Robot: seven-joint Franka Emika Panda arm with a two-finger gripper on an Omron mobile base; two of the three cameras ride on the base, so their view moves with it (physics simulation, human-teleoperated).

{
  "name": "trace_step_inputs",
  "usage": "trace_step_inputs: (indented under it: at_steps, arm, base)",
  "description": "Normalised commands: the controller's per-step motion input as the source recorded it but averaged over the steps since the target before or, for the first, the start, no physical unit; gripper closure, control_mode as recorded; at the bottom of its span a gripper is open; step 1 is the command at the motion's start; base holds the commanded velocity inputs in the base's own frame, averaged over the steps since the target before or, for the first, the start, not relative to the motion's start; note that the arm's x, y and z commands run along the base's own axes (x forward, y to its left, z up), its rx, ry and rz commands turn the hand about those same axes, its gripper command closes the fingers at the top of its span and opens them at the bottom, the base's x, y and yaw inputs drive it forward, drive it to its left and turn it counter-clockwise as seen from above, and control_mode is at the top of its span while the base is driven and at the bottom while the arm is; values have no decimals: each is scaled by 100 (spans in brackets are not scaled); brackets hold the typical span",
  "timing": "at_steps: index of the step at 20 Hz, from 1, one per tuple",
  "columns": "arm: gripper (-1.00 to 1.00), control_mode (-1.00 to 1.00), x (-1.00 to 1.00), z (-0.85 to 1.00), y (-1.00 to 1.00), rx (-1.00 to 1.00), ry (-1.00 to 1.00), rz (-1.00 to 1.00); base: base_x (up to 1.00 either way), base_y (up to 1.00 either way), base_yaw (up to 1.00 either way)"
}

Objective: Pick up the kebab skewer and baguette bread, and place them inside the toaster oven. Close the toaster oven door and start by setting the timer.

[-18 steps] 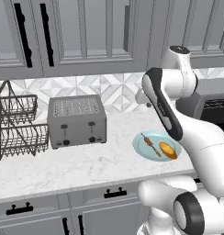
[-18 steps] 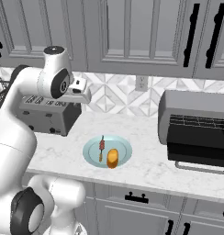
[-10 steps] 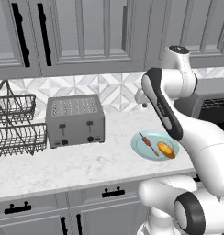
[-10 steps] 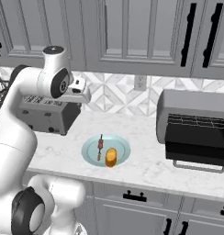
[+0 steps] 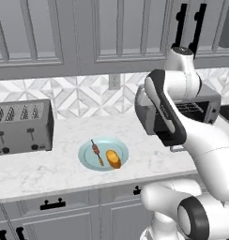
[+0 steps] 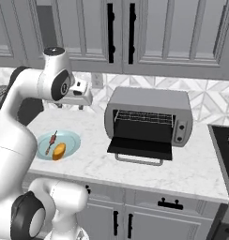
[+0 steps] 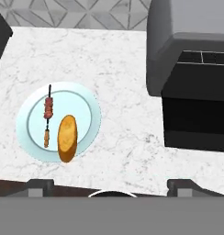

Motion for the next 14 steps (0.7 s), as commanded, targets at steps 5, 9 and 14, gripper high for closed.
trace_step_inputs:
  at_steps: [5,9,14]
  arm:
    - [-100,100,0,0,0,0,0,0]
    - [-100,100,0,0,0,0,0,0]
    - [-100,100,0,0,0,0,0,0]
  base:
    - [5,-62,0]
    - [29,-1,-3]
    - [37,3,-8]
